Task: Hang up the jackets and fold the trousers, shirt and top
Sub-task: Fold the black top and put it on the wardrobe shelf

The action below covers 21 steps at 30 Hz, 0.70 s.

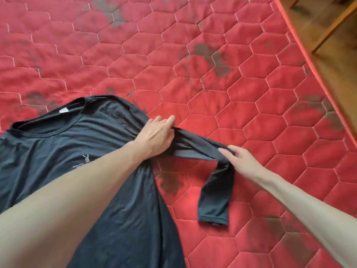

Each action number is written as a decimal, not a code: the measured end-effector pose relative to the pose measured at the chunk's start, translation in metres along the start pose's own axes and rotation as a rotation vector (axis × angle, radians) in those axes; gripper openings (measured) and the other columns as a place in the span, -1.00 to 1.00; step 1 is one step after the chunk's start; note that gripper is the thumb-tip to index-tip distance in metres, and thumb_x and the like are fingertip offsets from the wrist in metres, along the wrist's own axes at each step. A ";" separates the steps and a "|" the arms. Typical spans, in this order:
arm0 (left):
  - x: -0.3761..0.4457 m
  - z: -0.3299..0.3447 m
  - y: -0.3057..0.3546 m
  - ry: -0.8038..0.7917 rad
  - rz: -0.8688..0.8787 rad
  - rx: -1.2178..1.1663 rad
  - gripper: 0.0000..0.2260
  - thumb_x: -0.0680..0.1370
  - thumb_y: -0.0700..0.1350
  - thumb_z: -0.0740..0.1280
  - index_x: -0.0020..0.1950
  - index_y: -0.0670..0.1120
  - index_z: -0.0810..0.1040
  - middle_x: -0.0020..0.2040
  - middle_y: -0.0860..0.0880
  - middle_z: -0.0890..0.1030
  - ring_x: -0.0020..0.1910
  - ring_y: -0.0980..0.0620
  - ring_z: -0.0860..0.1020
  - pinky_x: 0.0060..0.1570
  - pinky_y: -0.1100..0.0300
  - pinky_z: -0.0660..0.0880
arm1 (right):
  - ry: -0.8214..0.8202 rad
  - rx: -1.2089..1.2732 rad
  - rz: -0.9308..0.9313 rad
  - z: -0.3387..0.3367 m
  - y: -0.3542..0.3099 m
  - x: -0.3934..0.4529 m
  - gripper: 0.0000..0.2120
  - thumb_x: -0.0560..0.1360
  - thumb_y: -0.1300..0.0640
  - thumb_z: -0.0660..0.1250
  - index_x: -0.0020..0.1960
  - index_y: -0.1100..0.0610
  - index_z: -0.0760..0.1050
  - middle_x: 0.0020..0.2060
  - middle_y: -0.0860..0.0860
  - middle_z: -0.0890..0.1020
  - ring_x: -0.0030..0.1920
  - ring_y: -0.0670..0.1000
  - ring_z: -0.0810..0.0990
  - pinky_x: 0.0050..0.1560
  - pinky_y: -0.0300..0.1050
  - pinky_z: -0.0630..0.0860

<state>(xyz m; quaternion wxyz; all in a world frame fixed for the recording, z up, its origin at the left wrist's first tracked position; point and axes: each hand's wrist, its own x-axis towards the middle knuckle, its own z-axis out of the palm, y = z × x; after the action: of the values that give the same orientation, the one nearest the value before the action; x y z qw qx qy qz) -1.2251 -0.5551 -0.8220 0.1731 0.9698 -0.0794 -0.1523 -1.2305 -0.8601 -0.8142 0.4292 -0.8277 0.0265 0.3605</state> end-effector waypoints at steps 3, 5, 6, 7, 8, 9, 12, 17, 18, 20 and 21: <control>0.009 -0.012 -0.007 0.050 -0.117 -0.202 -0.89 0.68 -0.08 0.14 0.07 -0.10 0.24 -0.19 -0.23 0.57 -0.13 -0.35 0.53 -0.14 -0.05 0.36 | 0.026 0.071 0.077 -0.021 -0.009 0.015 -0.66 0.62 -0.15 0.36 -0.13 0.10 0.62 -0.26 -0.05 0.68 -0.21 -0.05 0.58 -0.07 -0.06 0.47; 0.015 -0.017 -0.014 0.083 -0.155 -0.252 -0.88 0.68 -0.07 0.14 0.08 -0.09 0.25 -0.17 -0.23 0.58 -0.12 -0.36 0.54 -0.15 -0.03 0.34 | 0.056 0.000 0.093 -0.040 -0.016 0.028 -0.66 0.60 -0.18 0.36 -0.03 0.08 0.69 -0.09 -0.08 0.74 -0.04 -0.07 0.64 0.13 -0.09 0.49; 0.017 -0.018 -0.016 0.098 -0.176 -0.257 -0.88 0.68 -0.07 0.15 0.07 -0.08 0.24 -0.18 -0.20 0.57 -0.11 -0.35 0.55 -0.15 -0.02 0.33 | 0.104 -0.030 0.098 -0.050 -0.018 0.035 -0.67 0.60 -0.18 0.37 0.00 0.08 0.70 -0.05 -0.07 0.74 0.03 -0.04 0.65 0.20 -0.07 0.49; 0.018 -0.019 -0.019 0.114 -0.204 -0.258 -0.87 0.68 -0.06 0.16 0.06 -0.08 0.24 -0.19 -0.16 0.55 -0.11 -0.34 0.55 -0.15 -0.01 0.30 | 0.174 -0.059 0.105 -0.060 -0.019 0.041 -0.68 0.60 -0.17 0.38 0.01 0.08 0.69 -0.05 -0.04 0.73 0.05 0.01 0.66 0.22 -0.02 0.49; 0.020 -0.019 -0.021 0.133 -0.232 -0.262 -0.87 0.68 -0.06 0.17 0.05 -0.08 0.24 -0.19 -0.12 0.52 -0.10 -0.32 0.54 -0.14 0.01 0.29 | 0.256 -0.095 0.114 -0.069 -0.019 0.045 -0.68 0.61 -0.16 0.36 0.01 0.09 0.68 -0.07 -0.01 0.73 0.05 0.07 0.68 0.21 0.01 0.50; 0.021 -0.017 -0.023 0.146 -0.260 -0.270 -0.86 0.68 -0.05 0.17 0.03 -0.08 0.24 -0.18 -0.10 0.50 -0.09 -0.30 0.54 -0.13 0.02 0.28 | 0.333 -0.137 0.121 -0.077 -0.019 0.048 -0.67 0.62 -0.17 0.33 0.01 0.09 0.66 -0.10 0.00 0.73 0.06 0.11 0.68 0.19 0.02 0.49; 0.022 -0.011 -0.025 0.151 -0.328 -0.288 -0.86 0.68 -0.05 0.17 0.03 -0.11 0.29 -0.13 -0.10 0.52 -0.07 -0.26 0.53 -0.10 -0.02 0.33 | 0.423 -0.276 0.008 -0.078 -0.011 0.043 -0.62 0.59 -0.25 0.33 0.14 0.06 0.60 0.03 0.01 0.68 0.13 0.10 0.61 0.23 0.04 0.48; 0.020 -0.002 -0.018 0.180 -0.323 -0.209 -0.90 0.70 -0.12 0.18 0.03 -0.11 0.33 -0.15 -0.22 0.62 -0.08 -0.32 0.58 0.04 -0.11 0.35 | 0.309 -0.771 -0.194 -0.060 0.011 0.027 -0.59 0.48 0.08 0.52 0.28 0.14 0.55 0.16 0.11 0.55 0.15 0.24 0.52 0.10 0.20 0.51; 0.020 -0.001 -0.016 0.189 -0.323 -0.202 -0.90 0.70 -0.12 0.18 0.02 -0.12 0.33 -0.16 -0.21 0.62 -0.08 -0.32 0.58 0.06 -0.12 0.35 | 0.356 -0.762 -0.174 -0.060 0.014 0.026 -0.66 0.50 0.17 0.47 0.26 0.15 0.56 0.14 0.13 0.56 0.15 0.27 0.52 0.09 0.20 0.50; 0.020 0.000 -0.014 0.221 -0.326 -0.167 -0.89 0.69 -0.11 0.19 0.03 -0.13 0.35 -0.16 -0.20 0.60 -0.06 -0.30 0.56 0.10 -0.13 0.35 | 0.464 -0.592 -0.107 -0.062 0.014 0.025 -0.75 0.54 0.26 0.34 0.20 0.13 0.60 0.07 0.13 0.64 0.10 0.27 0.56 0.10 0.19 0.49; 0.019 0.000 -0.014 0.240 -0.324 -0.133 -0.89 0.69 -0.11 0.20 0.04 -0.14 0.37 -0.14 -0.20 0.59 -0.02 -0.29 0.54 0.13 -0.14 0.34 | 0.496 -0.471 -0.073 -0.065 0.011 0.024 -0.78 0.57 0.25 0.31 0.17 0.10 0.61 0.00 0.11 0.67 0.05 0.23 0.58 0.07 0.14 0.50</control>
<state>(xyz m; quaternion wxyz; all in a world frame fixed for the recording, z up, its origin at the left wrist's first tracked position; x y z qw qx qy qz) -1.2054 -0.5458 -0.8321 0.2182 0.9675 0.1090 -0.0665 -1.1788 -0.9083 -0.8126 0.2195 -0.9669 0.0165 0.1291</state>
